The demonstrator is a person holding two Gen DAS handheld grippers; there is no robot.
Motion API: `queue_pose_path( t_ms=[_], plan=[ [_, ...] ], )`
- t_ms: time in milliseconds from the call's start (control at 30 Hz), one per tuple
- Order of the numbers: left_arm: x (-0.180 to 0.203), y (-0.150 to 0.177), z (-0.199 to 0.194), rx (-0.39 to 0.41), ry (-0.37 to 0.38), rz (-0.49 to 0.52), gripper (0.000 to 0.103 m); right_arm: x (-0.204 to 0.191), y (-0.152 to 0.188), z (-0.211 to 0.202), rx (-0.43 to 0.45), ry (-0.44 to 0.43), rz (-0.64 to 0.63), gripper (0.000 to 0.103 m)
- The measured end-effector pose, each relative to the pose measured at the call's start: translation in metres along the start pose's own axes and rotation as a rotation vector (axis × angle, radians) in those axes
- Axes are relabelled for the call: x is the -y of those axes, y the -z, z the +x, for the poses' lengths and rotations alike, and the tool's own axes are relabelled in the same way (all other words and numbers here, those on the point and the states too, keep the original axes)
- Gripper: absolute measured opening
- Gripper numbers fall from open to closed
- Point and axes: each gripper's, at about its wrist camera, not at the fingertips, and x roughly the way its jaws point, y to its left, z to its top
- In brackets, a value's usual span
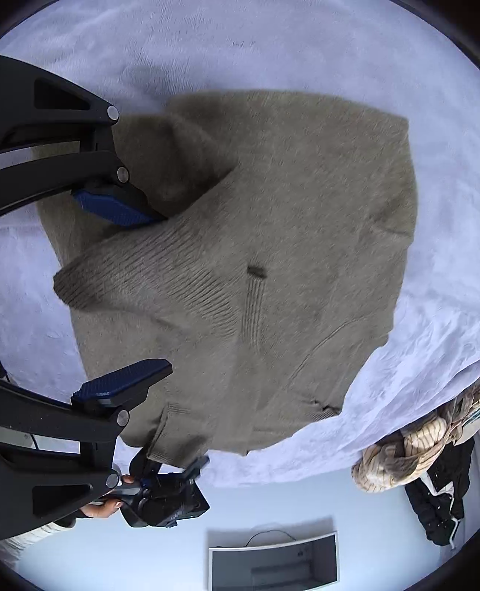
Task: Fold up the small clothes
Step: 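Lay the hem over the body near the collar and open both tools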
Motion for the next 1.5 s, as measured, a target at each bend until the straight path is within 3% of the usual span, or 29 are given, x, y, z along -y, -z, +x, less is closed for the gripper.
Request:
queue_pose_path(
  t_ms=[67, 167, 300, 400, 600, 633, 667, 700, 733, 767, 867, 1000, 1133, 1200, 1267, 1333, 1500],
  plan=[
    [0.005, -0.001, 0.004, -0.004, 0.027, 0.011, 0.012, -0.009, 0.003, 0.001, -0.008, 0.007, -0.034, 0.007],
    [0.012, -0.008, -0.011, 0.062, 0.070, 0.008, 0.013, -0.034, 0.004, -0.002, -0.011, -0.010, -0.126, 0.007],
    [0.015, -0.035, -0.030, 0.156, 0.084, -0.002, 0.013, -0.053, -0.022, -0.007, 0.017, -0.073, -0.118, 0.007],
    [0.013, -0.058, -0.028, 0.191, 0.065, -0.017, 0.013, -0.053, -0.053, 0.003, 0.034, -0.084, -0.071, 0.007],
    [0.012, -0.086, -0.004, 0.172, -0.073, -0.040, 0.015, -0.033, -0.087, 0.030, 0.049, -0.036, 0.047, 0.014],
    [0.012, -0.087, -0.002, 0.159, -0.086, -0.050, 0.020, -0.030, -0.088, 0.030, 0.060, -0.047, 0.064, 0.018],
    [0.012, -0.087, -0.003, 0.157, -0.091, -0.050, 0.020, -0.027, -0.088, 0.028, 0.080, -0.068, 0.082, 0.033],
    [0.013, -0.086, -0.006, 0.166, -0.091, -0.041, 0.020, -0.027, -0.087, 0.025, 0.095, -0.087, 0.085, 0.061],
    [0.014, -0.084, -0.012, 0.180, -0.088, -0.022, 0.020, -0.028, -0.086, 0.022, 0.110, -0.106, 0.080, 0.074],
    [0.017, -0.082, -0.016, 0.191, -0.090, -0.009, 0.020, -0.032, -0.084, 0.016, 0.127, -0.123, 0.058, 0.077],
    [0.026, -0.074, -0.028, 0.223, -0.119, 0.052, 0.020, -0.045, -0.084, 0.001, 0.152, -0.123, -0.012, 0.071],
    [0.033, -0.071, -0.034, 0.246, -0.147, 0.091, 0.020, -0.064, -0.082, -0.002, 0.137, -0.066, -0.108, 0.040],
    [0.030, -0.074, -0.029, 0.239, -0.168, 0.078, 0.020, -0.072, -0.081, 0.015, 0.097, 0.051, -0.162, 0.039],
    [0.033, -0.071, -0.031, 0.246, -0.170, 0.094, 0.030, -0.068, -0.086, 0.024, 0.108, 0.109, -0.137, 0.040],
    [0.039, -0.065, -0.039, 0.290, -0.219, 0.120, 0.090, -0.057, -0.095, 0.028, 0.128, 0.149, -0.103, 0.043],
    [0.046, -0.057, -0.052, 0.377, -0.297, 0.166, 0.098, -0.050, -0.101, 0.026, 0.151, 0.172, -0.085, 0.043],
    [0.038, -0.061, -0.052, 0.346, -0.347, 0.174, 0.097, -0.053, -0.090, 0.012, 0.164, 0.193, -0.123, 0.049]
  ],
)
